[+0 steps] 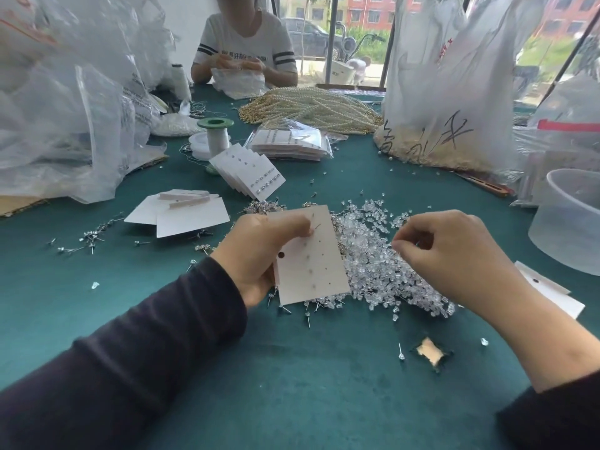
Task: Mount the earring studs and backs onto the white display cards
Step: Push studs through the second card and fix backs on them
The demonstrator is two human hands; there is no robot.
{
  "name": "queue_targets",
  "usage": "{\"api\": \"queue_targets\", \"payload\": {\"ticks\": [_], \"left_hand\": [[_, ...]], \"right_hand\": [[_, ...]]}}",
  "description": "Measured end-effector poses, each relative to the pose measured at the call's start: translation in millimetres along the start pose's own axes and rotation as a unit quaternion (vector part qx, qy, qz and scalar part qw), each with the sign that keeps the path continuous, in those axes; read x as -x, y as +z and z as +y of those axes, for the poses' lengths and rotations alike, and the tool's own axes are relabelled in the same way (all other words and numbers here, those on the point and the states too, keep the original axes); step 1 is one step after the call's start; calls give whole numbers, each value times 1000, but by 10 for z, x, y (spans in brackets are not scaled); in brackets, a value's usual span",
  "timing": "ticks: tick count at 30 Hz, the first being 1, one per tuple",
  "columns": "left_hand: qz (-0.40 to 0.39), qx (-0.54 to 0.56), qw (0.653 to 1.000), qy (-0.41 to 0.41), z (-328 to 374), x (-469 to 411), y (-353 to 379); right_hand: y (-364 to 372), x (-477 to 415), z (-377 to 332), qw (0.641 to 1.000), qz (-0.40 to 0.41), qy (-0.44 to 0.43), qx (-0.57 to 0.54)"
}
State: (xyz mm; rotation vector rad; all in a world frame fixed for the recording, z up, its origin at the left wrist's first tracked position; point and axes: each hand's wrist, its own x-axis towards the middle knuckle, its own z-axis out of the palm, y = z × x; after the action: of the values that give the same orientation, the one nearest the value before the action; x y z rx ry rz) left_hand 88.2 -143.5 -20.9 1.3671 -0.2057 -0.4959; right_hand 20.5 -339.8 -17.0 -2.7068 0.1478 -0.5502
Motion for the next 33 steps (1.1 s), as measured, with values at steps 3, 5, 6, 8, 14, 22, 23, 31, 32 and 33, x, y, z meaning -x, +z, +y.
{"api": "queue_targets", "payload": {"ticks": [3,5,6,8,14,22,23,31,32,33], "left_hand": [[-6,-3,1000,-9,-40,-25,5],[-15,-10,1000,-17,-59,-32,9],[-16,-11,1000,-20,-58,-31,18],[-20,-12,999,-25,-83,-42,15],[-33,-8,999,-37,-118,-53,24],[-30,-15,999,-37,-116,-53,25],[-30,-15,999,-35,-119,-56,24],[-22,-20,999,-30,-129,-61,32],[-20,-23,999,-29,-130,-63,34],[-19,-28,999,-25,-134,-66,37]], "right_hand": [[-6,8,-12,1000,11,9,0],[-1,15,-6,1000,12,15,-7],[4,15,-2,1000,9,17,-8],[19,11,-3,1000,4,22,-8],[47,20,-53,999,23,11,-37],[59,31,-47,999,18,11,-39],[63,30,-47,999,23,13,-42],[65,54,-170,989,84,-5,-125],[67,72,-210,984,88,-13,-154],[74,97,-257,979,92,-25,-182]]}}
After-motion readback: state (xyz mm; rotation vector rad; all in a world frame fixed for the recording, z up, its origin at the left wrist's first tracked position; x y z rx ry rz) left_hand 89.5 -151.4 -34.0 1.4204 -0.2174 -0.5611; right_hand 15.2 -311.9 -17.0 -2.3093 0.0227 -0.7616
